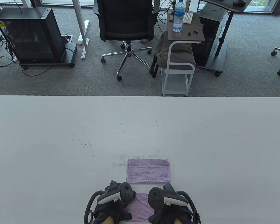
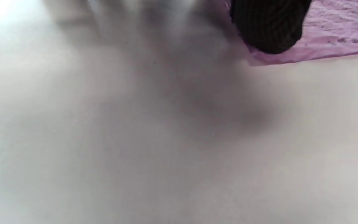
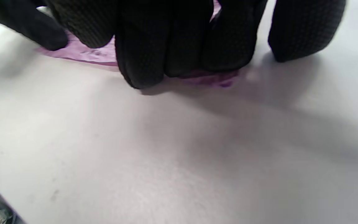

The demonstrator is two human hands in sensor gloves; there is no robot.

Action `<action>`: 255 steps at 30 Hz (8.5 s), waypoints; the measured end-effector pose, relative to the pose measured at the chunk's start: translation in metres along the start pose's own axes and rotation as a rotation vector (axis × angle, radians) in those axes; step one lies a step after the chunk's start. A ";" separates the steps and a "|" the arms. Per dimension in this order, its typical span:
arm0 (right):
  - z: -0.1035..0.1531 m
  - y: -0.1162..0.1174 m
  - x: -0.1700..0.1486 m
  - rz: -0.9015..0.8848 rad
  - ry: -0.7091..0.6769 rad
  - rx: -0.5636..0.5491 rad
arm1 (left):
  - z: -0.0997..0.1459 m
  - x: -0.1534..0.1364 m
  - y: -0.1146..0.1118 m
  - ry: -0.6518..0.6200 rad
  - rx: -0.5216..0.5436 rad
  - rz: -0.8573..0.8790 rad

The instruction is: Flatten crumpled invoices and stack

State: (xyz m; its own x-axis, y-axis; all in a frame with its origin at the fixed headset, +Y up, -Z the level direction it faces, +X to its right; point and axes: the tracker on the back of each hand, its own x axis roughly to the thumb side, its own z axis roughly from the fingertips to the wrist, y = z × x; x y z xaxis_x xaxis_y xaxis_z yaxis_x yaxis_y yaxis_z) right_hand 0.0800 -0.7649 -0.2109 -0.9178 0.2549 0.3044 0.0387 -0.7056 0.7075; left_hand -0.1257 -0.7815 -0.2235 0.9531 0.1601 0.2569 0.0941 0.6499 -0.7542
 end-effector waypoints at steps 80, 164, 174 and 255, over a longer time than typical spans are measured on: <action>-0.004 0.017 0.056 0.145 -0.422 -0.052 | 0.000 0.002 0.001 0.014 -0.018 0.013; 0.017 -0.021 -0.022 -0.114 -0.011 -0.468 | -0.002 0.000 -0.001 -0.001 -0.004 0.025; -0.004 0.017 0.062 0.224 -0.494 -0.099 | -0.002 0.000 -0.001 -0.001 -0.007 0.030; -0.003 0.010 0.054 0.233 -0.323 -0.102 | 0.000 0.000 0.000 0.017 -0.026 0.026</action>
State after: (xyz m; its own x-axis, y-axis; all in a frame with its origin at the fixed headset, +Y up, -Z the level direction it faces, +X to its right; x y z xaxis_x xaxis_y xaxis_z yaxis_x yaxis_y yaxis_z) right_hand 0.0302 -0.7600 -0.1892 -0.7171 0.2632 0.6454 0.1767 -0.8271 0.5336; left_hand -0.1262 -0.7815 -0.2234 0.9600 0.1642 0.2266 0.0762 0.6257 -0.7763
